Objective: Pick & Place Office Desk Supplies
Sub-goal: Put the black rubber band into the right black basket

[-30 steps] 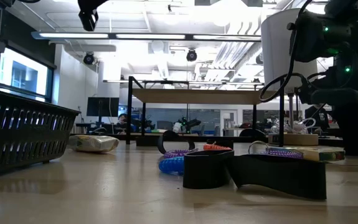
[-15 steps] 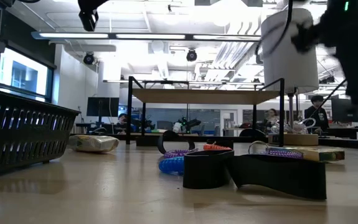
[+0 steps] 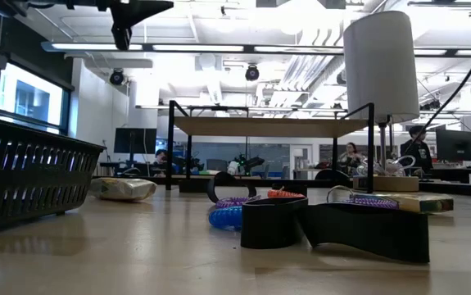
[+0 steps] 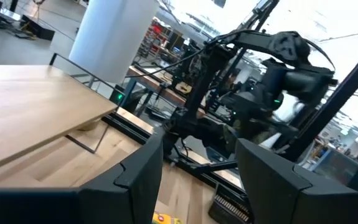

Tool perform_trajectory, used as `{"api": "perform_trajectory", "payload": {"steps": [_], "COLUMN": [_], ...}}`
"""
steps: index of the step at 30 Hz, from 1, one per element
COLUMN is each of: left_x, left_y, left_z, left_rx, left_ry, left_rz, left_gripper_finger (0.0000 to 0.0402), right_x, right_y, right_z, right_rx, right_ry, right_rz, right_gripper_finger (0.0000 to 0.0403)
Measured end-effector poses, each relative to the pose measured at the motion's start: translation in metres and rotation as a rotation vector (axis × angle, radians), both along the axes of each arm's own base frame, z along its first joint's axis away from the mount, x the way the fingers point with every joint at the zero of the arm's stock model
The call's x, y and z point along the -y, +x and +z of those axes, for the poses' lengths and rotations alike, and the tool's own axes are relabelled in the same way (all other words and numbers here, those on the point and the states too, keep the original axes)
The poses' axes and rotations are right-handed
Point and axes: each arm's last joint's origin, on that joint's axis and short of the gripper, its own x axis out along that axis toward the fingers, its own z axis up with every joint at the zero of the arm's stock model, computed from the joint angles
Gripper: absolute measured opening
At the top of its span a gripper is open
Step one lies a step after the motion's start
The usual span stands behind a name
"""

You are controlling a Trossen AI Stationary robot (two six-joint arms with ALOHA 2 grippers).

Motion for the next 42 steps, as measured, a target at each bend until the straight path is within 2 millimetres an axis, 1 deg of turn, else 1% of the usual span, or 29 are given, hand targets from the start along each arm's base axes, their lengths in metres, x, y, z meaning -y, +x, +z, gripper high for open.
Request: {"api": "perform_trajectory", "payload": {"steps": [3,5,9,13,15,18,21,25,30,34,38,42], "left_x": [-0.003,-0.006,-0.011,-0.013,-0.012,-0.011,-0.010,-0.009,-0.009,-0.006,0.000,0.006], "left_y": [0.000,0.001,0.005,0.012,0.015,0.020,0.024,0.028,0.031,0.031,0.031,0.031], "left_z": [0.000,-0.001,-0.004,-0.011,-0.014,-0.016,-0.016,-0.016,-0.017,-0.017,-0.016,-0.016], "left_rx": [0.000,-0.003,-0.025,-0.062,-0.077,-0.066,-0.041,-0.011,-0.002,-0.001,0.005,0.005], "left_ry": [0.000,0.000,0.002,0.005,0.005,-0.013,-0.012,-0.012,-0.013,-0.013,-0.010,-0.009], "left_rz": [0.018,0.032,0.057,0.069,0.068,0.034,0.002,-0.016,-0.023,-0.079,-0.125,-0.159], "left_gripper_finger": [0.0197,0.0197,0.0197,0.0197,0.0197,0.0197,0.0197,0.0197,0.0197,0.0197,0.0197,0.0197], "right_x": [-0.026,-0.041,-0.066,-0.091,-0.102,-0.118,-0.132,-0.138,-0.134,-0.130,-0.128,-0.131], "right_y": [-0.005,-0.010,-0.023,-0.031,-0.033,-0.030,-0.023,-0.019,-0.022,-0.027,-0.030,-0.028], "right_z": [0.005,0.007,0.006,-0.006,-0.012,-0.027,-0.045,-0.068,-0.096,-0.117,-0.139,-0.152], "right_rx": [0.060,0.081,0.092,0.088,0.107,0.129,0.116,0.077,0.034,0.026,-0.025,0.009], "right_ry": [0.145,0.201,0.230,0.201,0.173,0.117,0.068,-0.013,-0.069,-0.085,-0.041,0.033], "right_rz": [0.053,0.007,-0.100,-0.158,-0.149,-0.116,-0.055,-0.053,-0.077,-0.064,-0.048,-0.037], "right_gripper_finger": [0.0004,0.0004,0.0004,0.0004,0.0004,0.0004,0.0004,0.0004,0.0004,0.0004,0.0004,0.0004]}}
